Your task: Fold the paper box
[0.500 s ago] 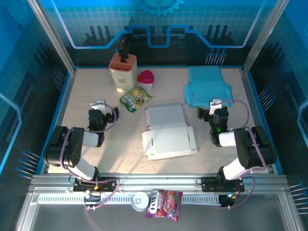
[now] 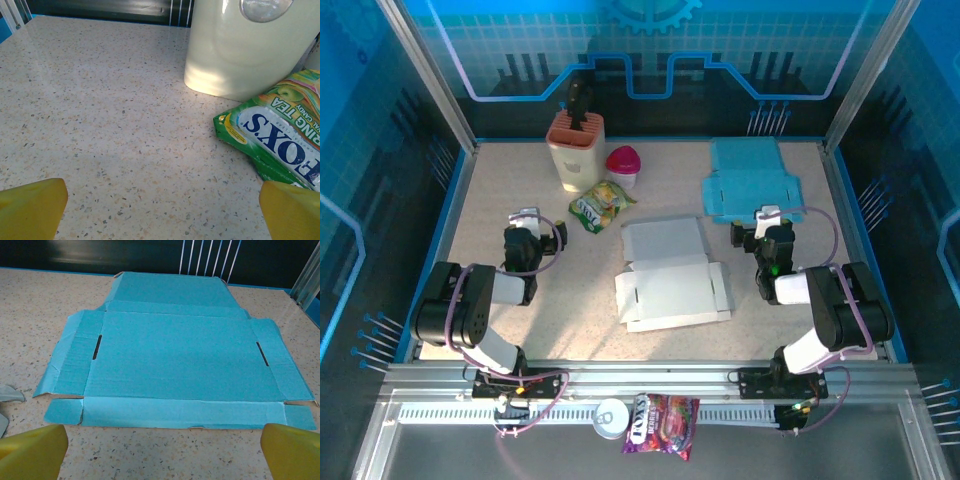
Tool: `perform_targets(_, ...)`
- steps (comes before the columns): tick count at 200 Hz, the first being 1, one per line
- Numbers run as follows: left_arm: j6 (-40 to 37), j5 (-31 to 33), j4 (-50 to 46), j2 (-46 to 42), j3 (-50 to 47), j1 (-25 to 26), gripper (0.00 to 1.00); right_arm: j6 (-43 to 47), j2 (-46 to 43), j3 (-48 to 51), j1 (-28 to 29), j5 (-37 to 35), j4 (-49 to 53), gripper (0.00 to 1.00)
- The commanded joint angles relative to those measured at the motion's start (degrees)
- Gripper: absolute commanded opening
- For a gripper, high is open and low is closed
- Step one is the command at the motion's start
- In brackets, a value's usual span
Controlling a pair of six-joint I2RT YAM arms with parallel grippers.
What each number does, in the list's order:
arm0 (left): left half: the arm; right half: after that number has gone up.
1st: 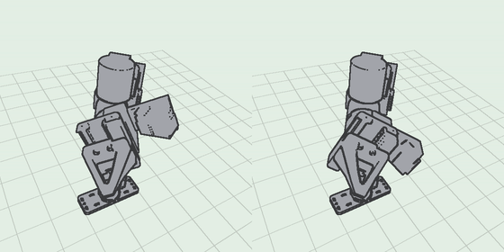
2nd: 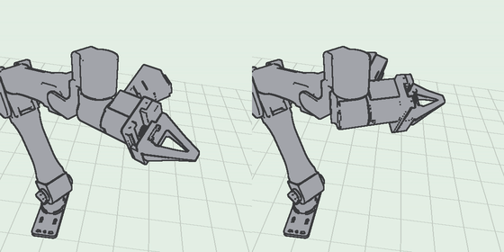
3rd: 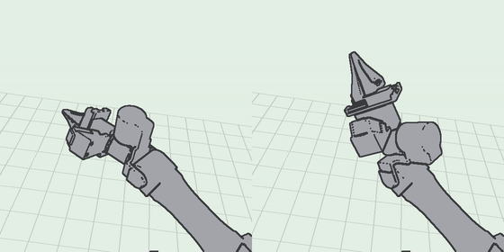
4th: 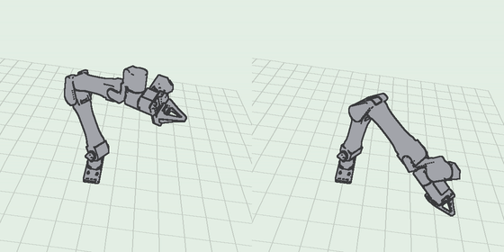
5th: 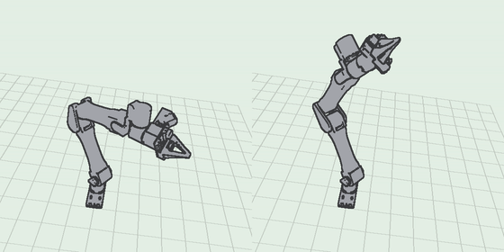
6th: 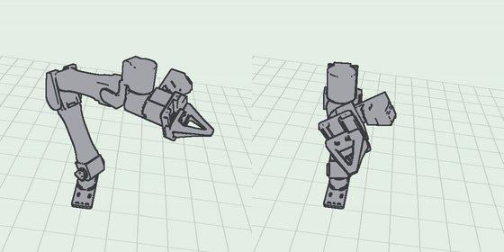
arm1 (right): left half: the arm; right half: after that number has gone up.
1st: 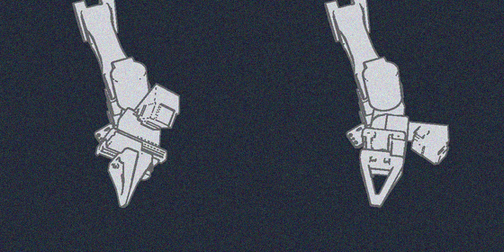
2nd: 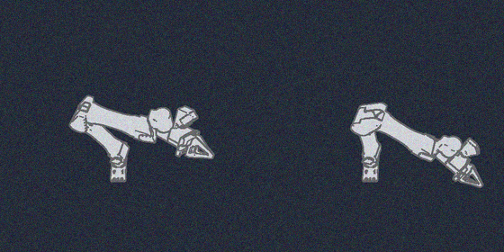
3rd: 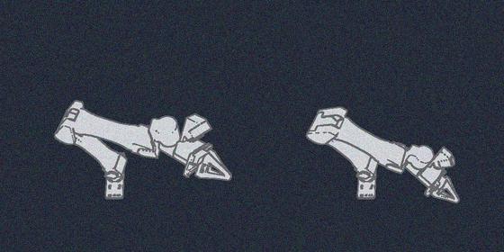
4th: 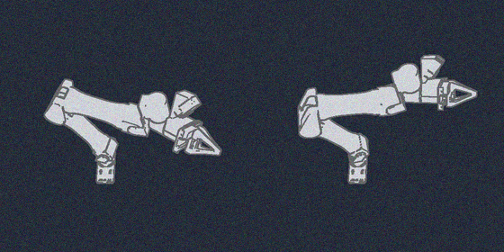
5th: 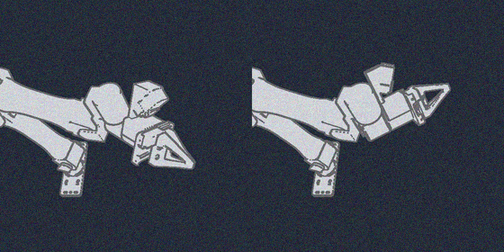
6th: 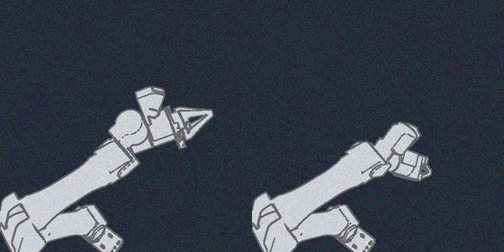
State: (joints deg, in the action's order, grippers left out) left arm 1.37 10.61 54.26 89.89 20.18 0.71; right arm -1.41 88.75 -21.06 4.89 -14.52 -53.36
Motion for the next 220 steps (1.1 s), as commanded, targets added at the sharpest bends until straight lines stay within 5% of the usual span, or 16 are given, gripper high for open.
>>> perform_targets(1, -0.39, -0.94, 0.23, -0.68, 1.09, 0.12, 0.99, 0.71, -0.33, -0.66, 0.71, -0.01, -0.09, 1.0)
perform_targets(40, -0.4, -1.03, 2.1, -0.77, -0.06, 0.17, 0.99, 0.75, -0.41, -0.53, 0.78, -0.21, -0.55, 1.0)
perform_targets(90, -3.53, 3.14, 12.33, -7.74, -8.03, 3.52, 0.99, 2.59, -1.93, 7.01, 3.23, -3.83, -14.17, 1.0)
perform_targets(111, -6.43, 7.67, 2.09, -18.08, -6.63, 7.44, 0.99, 5.61, -4.43, 6.42, 7.04, -9.59, -12.62, 1.0)
perform_targets(142, -3.18, 14.31, -24.9, -35.65, 3.71, 14.71, 0.99, 13.41, -22.25, 4.26, 15.65, -17.89, -0.77, 1.0)
perform_targets(152, 1.94, 16.62, -37.48, -38.65, 10.13, 17.07, 0.99, 13.3, -30.65, 0.59, 19.36, -22.92, 9.3, 1.0)
perform_targets(163, 13.9, 10.12, -52.26, -41.35, 16.88, 17.18, 0.99, 1.49, -40.1, -7.62, 19.93, -23.84, 31.69, 1.0)
perform_targets(176, 28.12, 2.36, -56.34, -43.85, 16.8, 17.0, 0.99, -14.97, -47.83, -15.99, 16.45, -7.3, 58.93, 1.0)
perform_targets(196, 39.51, -16.64, -56.23, -41.65, 17.67, 16.18, 0.99, -26.97, -53.21, -17.0, 9.77, 17.13, 64.97, 1.0)
perform_targets(208, 41.89, -16.29, -64.04, -38.78, 20.82, 22.46, 0.93, -32.77, -51.62, -21.63, 11.15, 16.5, 78.71, 1.0)
perform_targets(220, 43.82, -11.7, -70.04, -37.1, 21.73, 30.52, 0.89, -35.06, -50.19, -25.75, 15.42, 12.9, 91.62, 0.88)
